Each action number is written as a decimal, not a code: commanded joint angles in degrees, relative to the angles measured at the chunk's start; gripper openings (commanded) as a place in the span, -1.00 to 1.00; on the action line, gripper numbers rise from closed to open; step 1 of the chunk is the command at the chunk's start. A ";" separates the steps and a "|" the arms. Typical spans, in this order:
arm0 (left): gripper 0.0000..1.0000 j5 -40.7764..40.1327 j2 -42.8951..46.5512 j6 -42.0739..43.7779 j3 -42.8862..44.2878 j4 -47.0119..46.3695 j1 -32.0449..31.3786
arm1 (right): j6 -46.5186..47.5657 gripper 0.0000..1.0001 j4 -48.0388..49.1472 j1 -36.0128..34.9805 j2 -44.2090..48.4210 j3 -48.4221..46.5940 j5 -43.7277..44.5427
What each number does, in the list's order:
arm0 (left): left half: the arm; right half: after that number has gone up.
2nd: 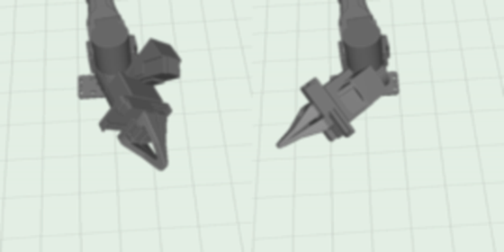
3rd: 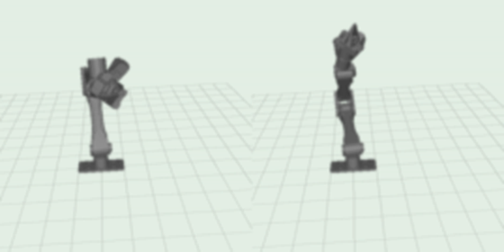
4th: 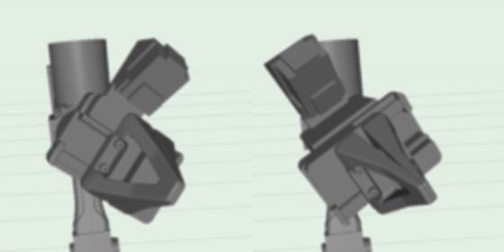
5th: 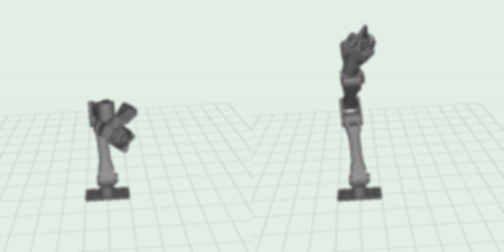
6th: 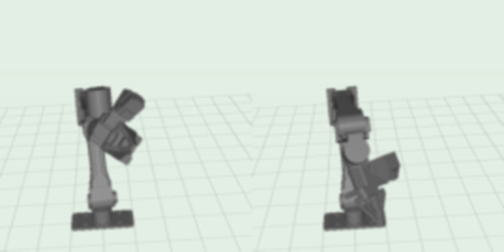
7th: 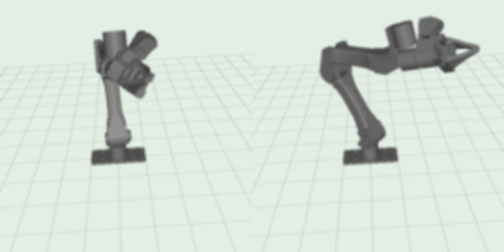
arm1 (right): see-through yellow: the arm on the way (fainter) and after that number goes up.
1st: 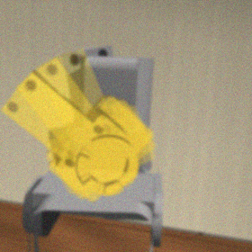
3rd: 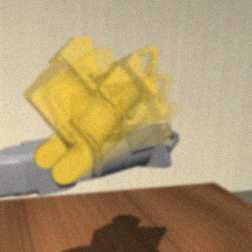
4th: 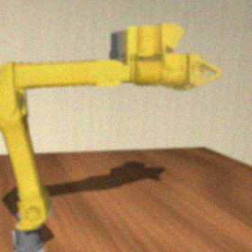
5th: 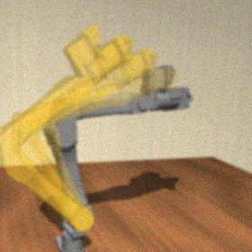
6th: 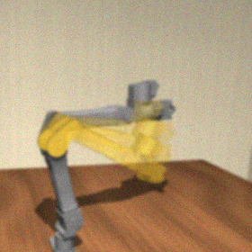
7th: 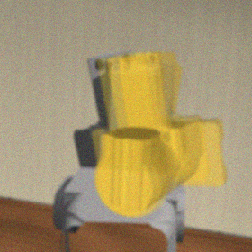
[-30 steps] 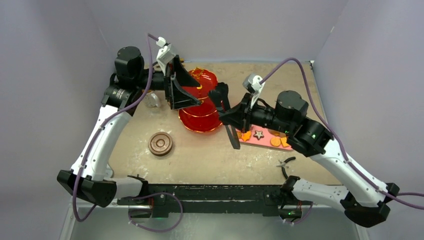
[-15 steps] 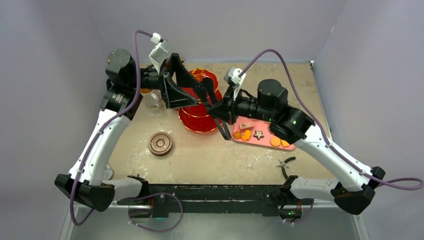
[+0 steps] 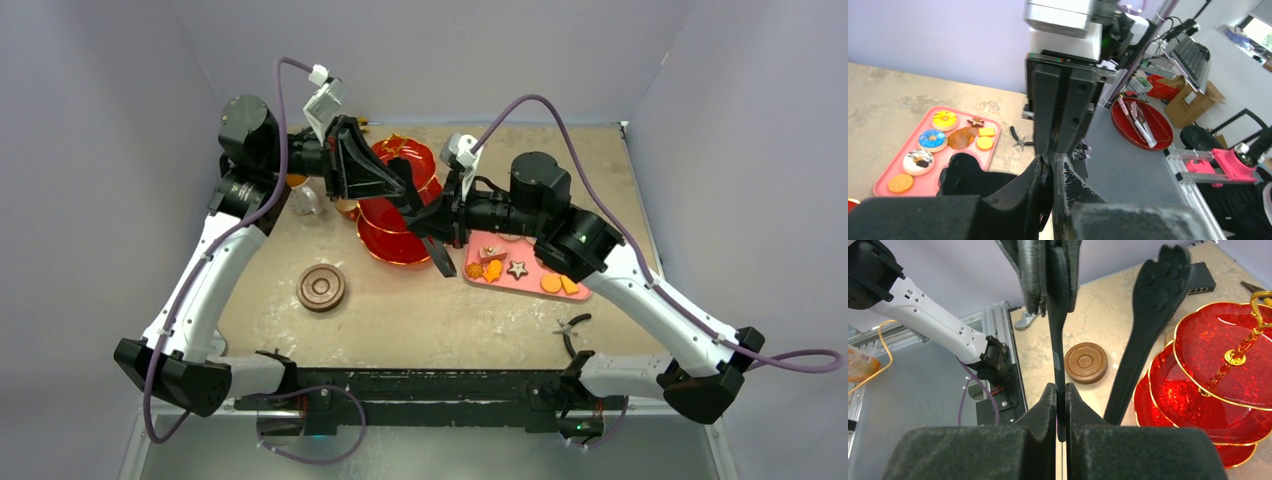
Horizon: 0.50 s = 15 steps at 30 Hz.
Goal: Serve the afternoon tea
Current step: Adjust the clamp.
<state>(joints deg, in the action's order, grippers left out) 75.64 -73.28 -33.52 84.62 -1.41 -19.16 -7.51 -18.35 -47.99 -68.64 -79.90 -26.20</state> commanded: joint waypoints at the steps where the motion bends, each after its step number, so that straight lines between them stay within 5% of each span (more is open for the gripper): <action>1: -1.00 0.25 0.33 -1.37 0.72 -2.66 -0.18 | -0.72 -1.00 6.76 -0.09 0.47 -0.80 -2.00; 4: -1.00 0.54 0.31 -1.70 1.00 -3.02 -0.18 | -3.45 -0.82 9.55 -0.10 1.49 1.71 -1.63; 11: -1.00 -0.84 0.73 -2.87 0.90 -5.24 -0.18 | -7.94 0.50 14.64 -0.02 8.26 9.74 3.98; 15: -1.00 -0.71 1.33 -3.32 0.30 -7.53 -0.18 | -9.25 0.74 15.41 0.00 13.40 12.79 8.08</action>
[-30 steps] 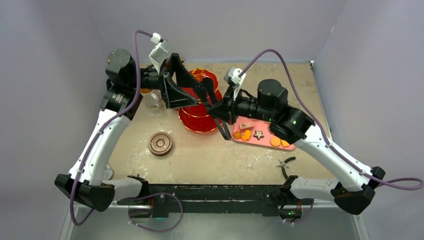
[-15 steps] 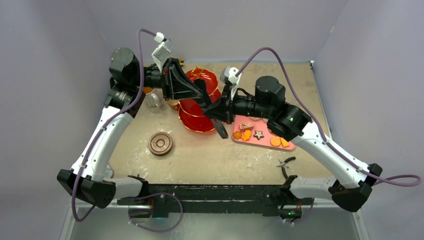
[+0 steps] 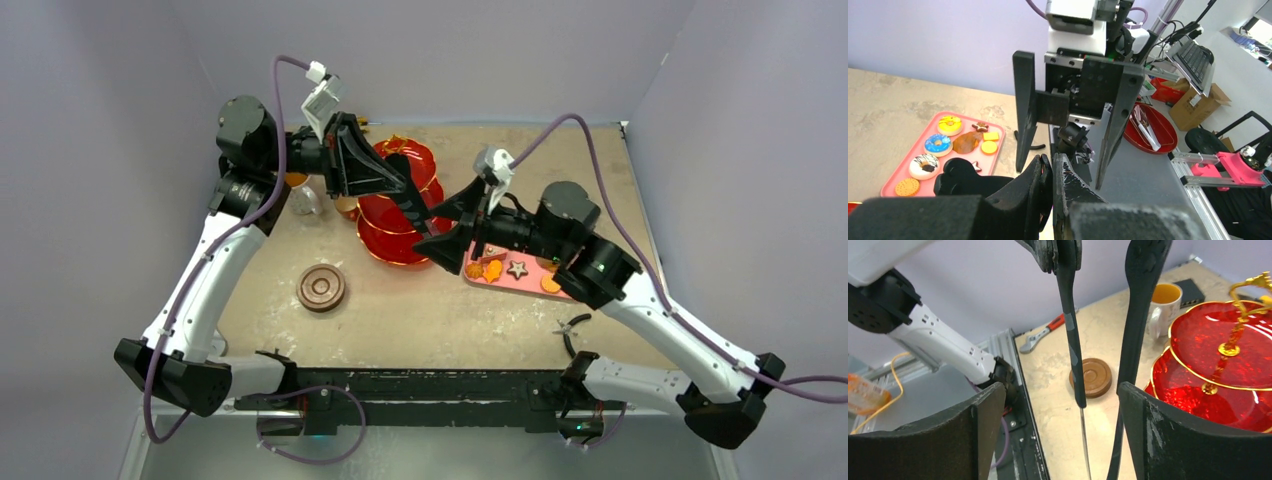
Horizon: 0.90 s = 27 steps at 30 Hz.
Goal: Serve the afternoon tea
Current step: Adjust the clamp.
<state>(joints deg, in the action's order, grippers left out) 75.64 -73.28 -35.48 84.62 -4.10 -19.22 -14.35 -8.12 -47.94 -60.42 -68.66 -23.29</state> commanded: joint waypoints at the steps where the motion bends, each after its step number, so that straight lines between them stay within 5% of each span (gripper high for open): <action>1: -1.00 -0.41 1.45 -1.49 0.29 -5.10 -0.11 | -2.50 0.75 4.87 -0.05 6.20 1.94 6.51; 10: -1.00 1.47 3.13 -4.10 -0.13 -9.72 -0.11 | -2.72 0.75 -1.10 1.93 5.03 -0.37 16.27; 27: -1.00 1.18 5.69 -6.38 -0.16 -14.05 -0.71 | -6.30 0.05 10.23 4.05 -2.11 2.25 -7.01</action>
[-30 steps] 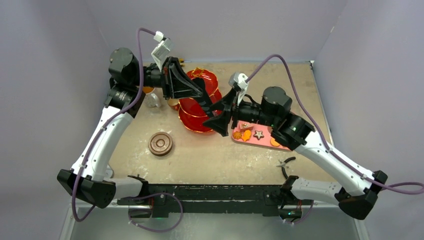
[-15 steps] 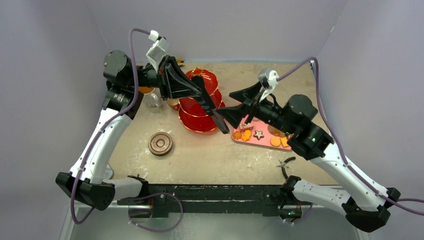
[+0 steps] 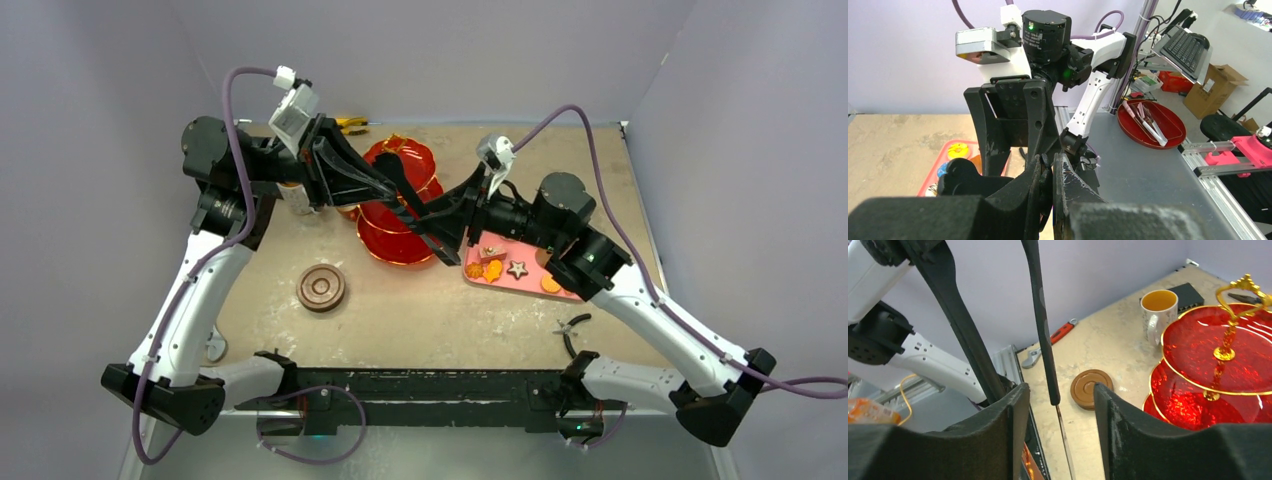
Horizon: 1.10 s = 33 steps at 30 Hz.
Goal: Serve the afternoon tea
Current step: Adjust the clamp.
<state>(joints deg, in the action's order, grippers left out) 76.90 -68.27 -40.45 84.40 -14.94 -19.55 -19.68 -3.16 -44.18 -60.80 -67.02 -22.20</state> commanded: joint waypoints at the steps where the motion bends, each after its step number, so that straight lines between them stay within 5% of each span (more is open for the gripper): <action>1: -1.00 -0.09 0.58 -1.59 -0.08 -3.48 -0.40 | -0.97 -0.05 5.41 0.27 -2.25 0.70 -8.43; 3: -1.00 -0.21 0.49 -1.96 -0.07 -3.85 -0.40 | -0.98 -0.33 5.76 0.28 -2.94 0.69 -8.56; 5: -1.00 -0.47 0.51 -2.07 -0.20 -3.87 -0.49 | -1.37 -0.84 5.28 0.28 -2.98 0.37 -5.31; 6: -0.83 -0.66 0.51 -1.97 -0.28 -3.80 -0.49 | -0.93 -1.00 3.96 0.24 -2.86 -0.22 -2.47; 8: 0.29 -0.29 0.35 -0.97 0.29 -3.40 -0.49 | 1.48 -1.00 -1.07 0.24 -3.13 -2.90 3.13; 11: 0.64 -2.43 0.26 10.33 4.10 5.11 -0.21 | 6.16 -1.00 -10.13 0.24 -5.29 -8.77 10.75; 18: 0.86 -14.42 -7.12 68.35 27.77 51.01 -0.32 | 10.41 -1.00 -28.45 0.30 -13.75 -21.72 19.61; 20: 0.90 -19.74 -6.80 86.35 28.33 57.24 -2.08 | 9.56 -1.00 -30.60 0.24 -15.03 -23.64 19.83; 26: 0.96 -29.32 5.98 137.31 5.50 51.18 -7.25 | 7.10 -1.00 -33.08 0.28 -15.24 -26.90 18.11; 33: 0.97 -27.47 9.97 166.40 -8.35 43.95 -8.49 | 3.38 -1.00 -34.44 0.25 -16.81 -30.89 14.04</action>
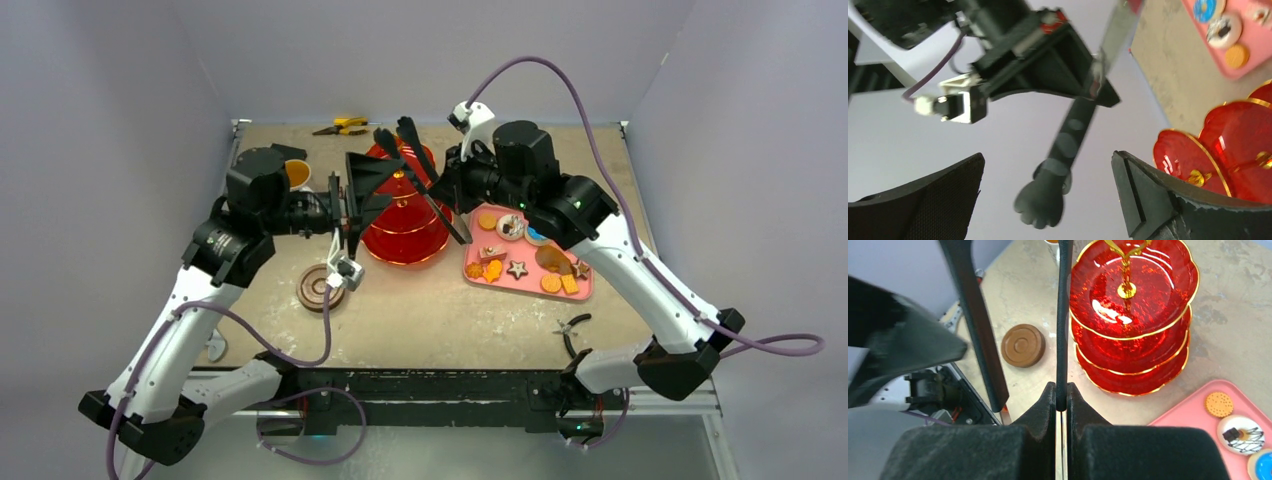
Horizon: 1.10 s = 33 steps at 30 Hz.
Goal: Serve the afternoon tea
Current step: Adjust the clamp.
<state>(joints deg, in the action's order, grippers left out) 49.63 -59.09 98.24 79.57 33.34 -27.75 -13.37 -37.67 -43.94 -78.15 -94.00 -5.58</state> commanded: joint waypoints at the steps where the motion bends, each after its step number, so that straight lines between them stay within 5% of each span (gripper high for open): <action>1: 0.97 -0.04 1.20 30.37 -4.84 -4.81 -0.37 | -3.50 -1.00 0.28 0.00 0.54 -4.06 -3.17; 6: 0.95 3.31 2.91 35.55 -14.09 -23.16 -0.38 | -5.45 -1.00 0.32 0.02 -0.17 -5.48 -6.65; 16: 0.72 2.73 0.52 36.57 -16.76 -40.79 -0.38 | -7.54 -1.00 0.63 0.59 -1.13 -4.55 -13.21; 24: 0.15 9.16 3.02 36.60 -18.02 -36.44 -0.99 | -11.80 -1.00 4.10 2.84 -3.05 -4.45 -20.10; 30: 0.05 8.80 3.63 37.21 -19.22 -33.89 -1.09 | -14.34 -1.00 7.14 3.94 -4.11 -4.29 -24.09; 33: -0.15 7.88 3.48 35.94 -19.69 -35.63 -1.08 | -14.49 -1.00 7.56 3.95 -4.05 -3.77 -24.15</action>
<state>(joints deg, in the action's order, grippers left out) 55.07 -56.45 117.51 60.47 -0.84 -28.27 -26.00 -34.30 -40.53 -82.46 -97.38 -28.10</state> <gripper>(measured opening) 0.484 0.039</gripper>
